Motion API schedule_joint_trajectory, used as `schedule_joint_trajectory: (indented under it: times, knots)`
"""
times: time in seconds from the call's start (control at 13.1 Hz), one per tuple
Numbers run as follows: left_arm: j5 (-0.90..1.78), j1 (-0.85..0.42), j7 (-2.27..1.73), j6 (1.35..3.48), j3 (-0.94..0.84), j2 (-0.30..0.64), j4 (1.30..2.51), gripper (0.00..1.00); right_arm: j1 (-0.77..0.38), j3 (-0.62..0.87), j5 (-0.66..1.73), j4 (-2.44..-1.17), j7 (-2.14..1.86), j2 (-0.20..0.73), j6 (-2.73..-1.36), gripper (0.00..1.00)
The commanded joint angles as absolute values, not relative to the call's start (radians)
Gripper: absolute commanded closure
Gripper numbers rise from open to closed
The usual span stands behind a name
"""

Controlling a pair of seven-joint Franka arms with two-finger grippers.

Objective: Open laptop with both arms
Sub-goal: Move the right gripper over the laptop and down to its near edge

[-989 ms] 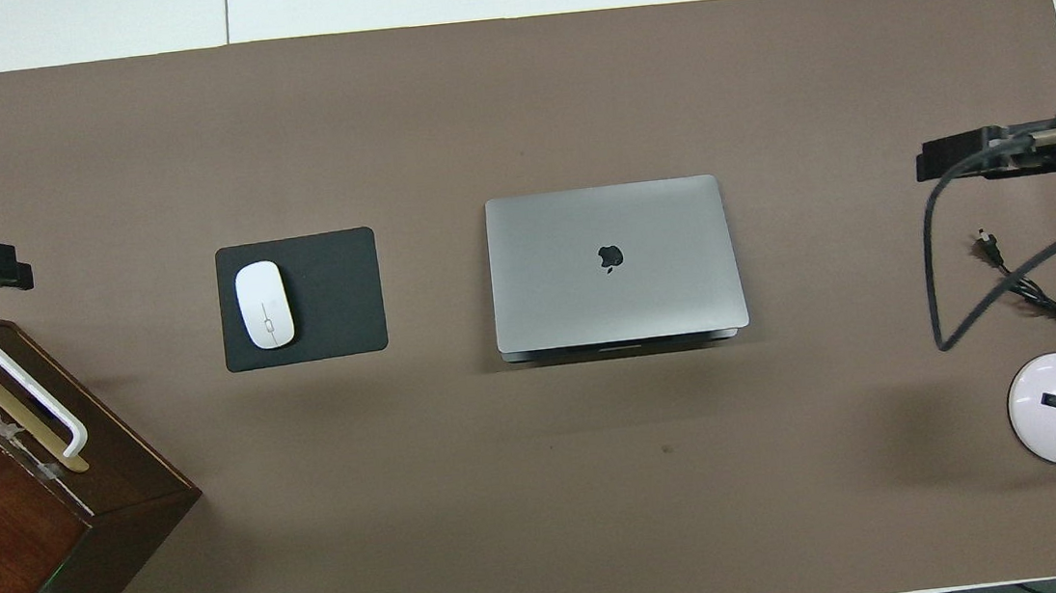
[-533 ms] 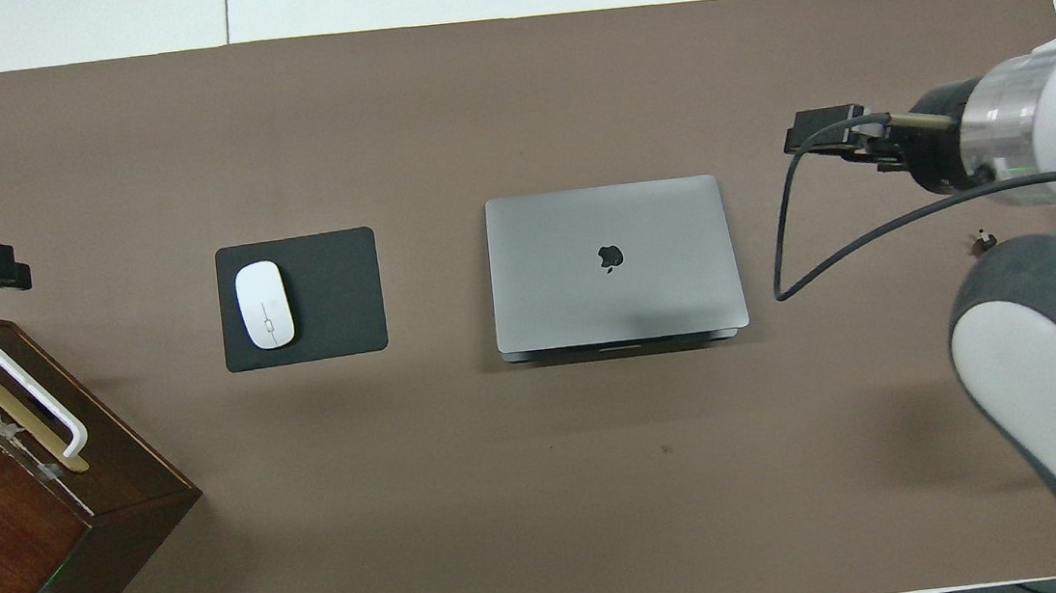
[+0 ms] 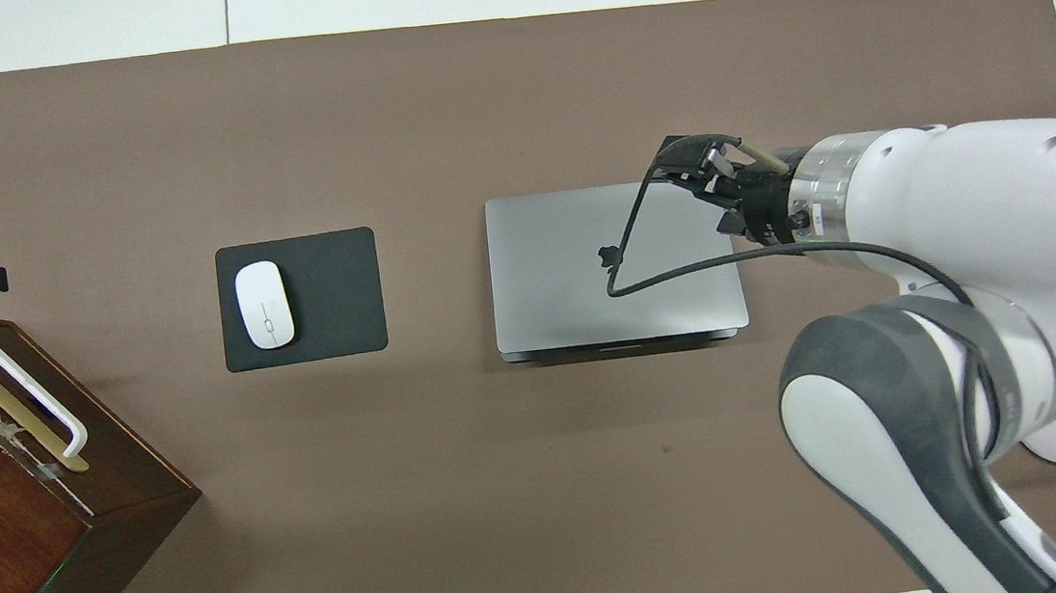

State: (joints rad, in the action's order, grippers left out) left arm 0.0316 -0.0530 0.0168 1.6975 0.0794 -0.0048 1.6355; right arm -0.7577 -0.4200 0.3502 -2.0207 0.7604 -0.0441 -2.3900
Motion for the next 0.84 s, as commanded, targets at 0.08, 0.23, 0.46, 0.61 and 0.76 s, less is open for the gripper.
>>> schedule_joint_trajectory:
  times: [0.08,0.23,0.46,0.61,0.76]
  knots:
    - [0.037,-0.055,0.021,1.742,0.081,-0.003,1.643,1.0,-0.779,-0.413,0.426,-2.19,0.819,-0.095,-2.514,0.01]
    - [0.035,-0.057,0.023,1.776,0.081,-0.002,1.643,1.0,-0.778,-0.374,0.445,-2.296,0.854,-0.138,-2.584,0.01]
    - [0.035,-0.057,0.034,1.781,0.08,-0.003,1.647,1.0,-0.775,-0.338,0.445,-2.394,0.885,-0.196,-2.614,0.01]
    - [0.035,-0.061,0.043,1.837,0.078,-0.003,1.666,1.0,-0.773,-0.31,0.445,-2.468,0.908,-0.239,-2.637,0.01]
    - [0.037,-0.089,0.043,1.896,0.078,-0.02,1.719,1.0,-0.772,-0.292,0.445,-2.511,0.94,-0.27,-2.635,0.01]
